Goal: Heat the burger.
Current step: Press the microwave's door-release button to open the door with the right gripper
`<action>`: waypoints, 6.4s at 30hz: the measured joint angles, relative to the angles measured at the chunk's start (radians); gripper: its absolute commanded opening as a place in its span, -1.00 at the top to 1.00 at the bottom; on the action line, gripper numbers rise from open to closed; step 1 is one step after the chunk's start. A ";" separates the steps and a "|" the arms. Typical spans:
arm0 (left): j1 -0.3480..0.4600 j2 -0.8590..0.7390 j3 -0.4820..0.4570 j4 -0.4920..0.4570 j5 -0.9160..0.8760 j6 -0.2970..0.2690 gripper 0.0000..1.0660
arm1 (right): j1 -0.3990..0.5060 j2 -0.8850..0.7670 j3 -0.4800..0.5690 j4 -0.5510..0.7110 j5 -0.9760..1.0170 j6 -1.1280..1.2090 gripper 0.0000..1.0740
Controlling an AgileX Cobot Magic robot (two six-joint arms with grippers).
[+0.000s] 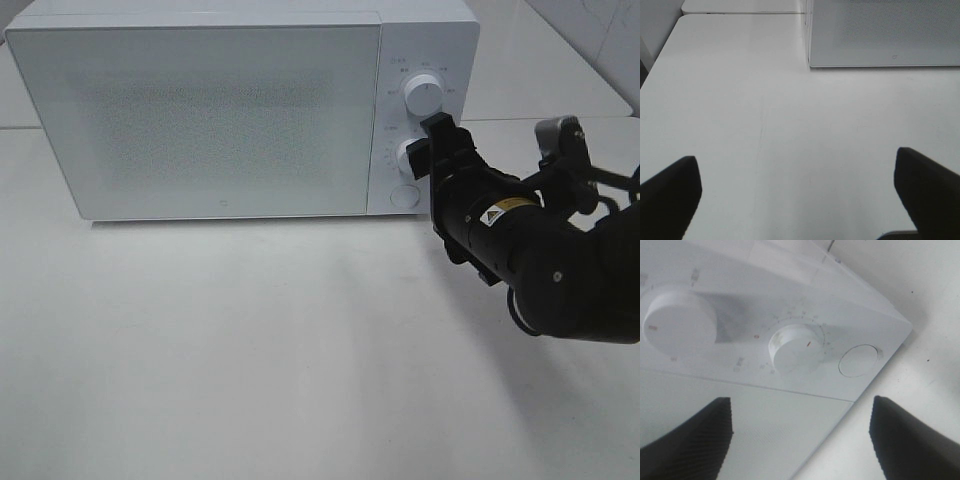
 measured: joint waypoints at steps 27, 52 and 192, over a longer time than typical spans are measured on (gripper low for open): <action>0.000 0.000 0.000 0.000 0.000 0.000 -0.88 | -0.193 -0.423 -0.149 -0.331 1.361 -1.006 -0.38; 0.000 0.000 0.000 0.000 0.000 0.000 -0.88 | -0.197 -0.840 -0.203 -0.596 1.990 -0.812 -0.38; 0.000 0.000 0.000 0.000 0.000 0.000 -0.88 | -0.029 -0.148 0.233 -0.088 -0.198 -1.115 -0.38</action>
